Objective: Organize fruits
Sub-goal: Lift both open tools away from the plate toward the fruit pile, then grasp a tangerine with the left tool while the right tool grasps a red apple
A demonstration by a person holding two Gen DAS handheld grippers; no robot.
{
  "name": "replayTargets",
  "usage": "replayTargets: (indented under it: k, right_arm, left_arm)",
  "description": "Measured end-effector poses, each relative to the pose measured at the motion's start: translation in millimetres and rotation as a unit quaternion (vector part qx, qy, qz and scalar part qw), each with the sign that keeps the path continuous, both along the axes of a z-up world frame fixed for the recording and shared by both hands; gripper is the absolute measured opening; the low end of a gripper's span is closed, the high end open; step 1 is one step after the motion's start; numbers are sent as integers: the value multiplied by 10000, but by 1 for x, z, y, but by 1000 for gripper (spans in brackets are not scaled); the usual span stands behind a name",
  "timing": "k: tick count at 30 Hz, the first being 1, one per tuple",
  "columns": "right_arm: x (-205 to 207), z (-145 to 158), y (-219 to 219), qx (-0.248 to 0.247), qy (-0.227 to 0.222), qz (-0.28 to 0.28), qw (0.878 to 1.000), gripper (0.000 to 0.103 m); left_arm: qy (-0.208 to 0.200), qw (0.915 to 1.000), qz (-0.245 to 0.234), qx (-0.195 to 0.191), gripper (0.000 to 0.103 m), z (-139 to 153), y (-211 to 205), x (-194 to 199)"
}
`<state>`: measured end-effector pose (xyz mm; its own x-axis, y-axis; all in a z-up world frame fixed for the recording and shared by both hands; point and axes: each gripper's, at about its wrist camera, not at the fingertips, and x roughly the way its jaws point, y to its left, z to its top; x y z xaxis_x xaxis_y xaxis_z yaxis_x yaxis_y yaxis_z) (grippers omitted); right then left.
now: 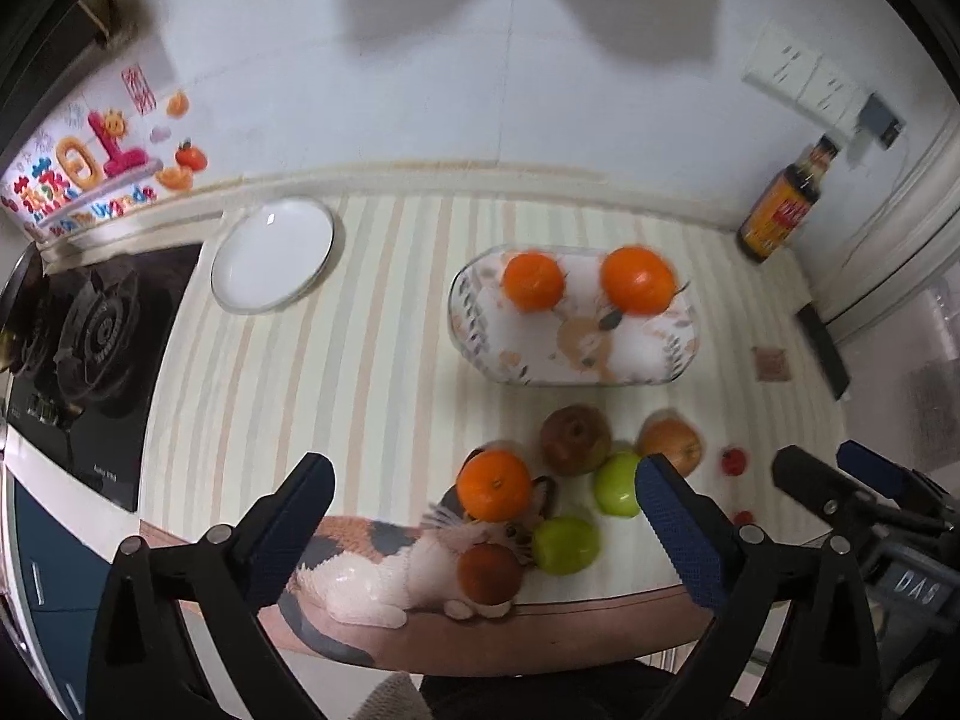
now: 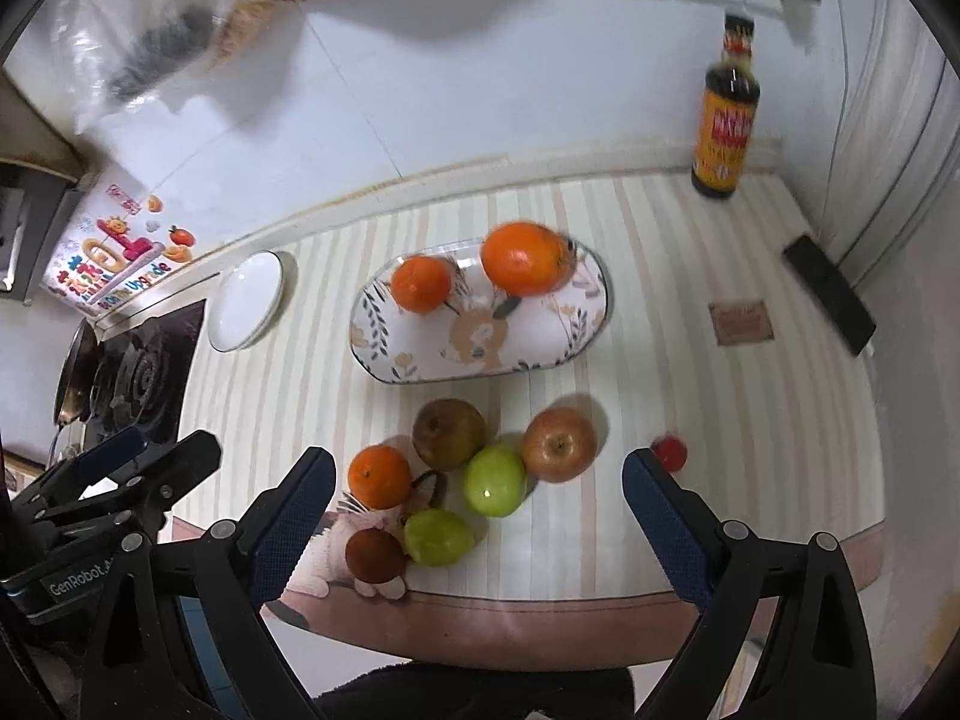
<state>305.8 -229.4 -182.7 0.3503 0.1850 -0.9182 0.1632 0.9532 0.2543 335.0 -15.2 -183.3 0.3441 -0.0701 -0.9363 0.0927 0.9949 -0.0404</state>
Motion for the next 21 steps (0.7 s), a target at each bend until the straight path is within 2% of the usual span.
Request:
replayTargets:
  k: [6,13,15,19,21]
  right_arm:
    - [12,-75,-28,292,606,-437,9968,99]
    - [41,-157,-52,705,1246,-920,9854,94]
    - [47,-177,-54,759,1445,-997,9815,89]
    - [54,-203,-53,1016,1671,-941,9762,69]
    - [53,-203,-52,973,1674,-911,9768,69]
  left_arm:
    - [604,9973,-25,422,103,-63,1,13]
    - [1532,9876,-97,329,103,-143,-3,37]
    - [1746,9842,-106,271,103,-159,-6,42]
    - [2014,9793,-174,102,103,-182,-11,45]
    - [2027,9790,-189,60,101,-187,-13,46]
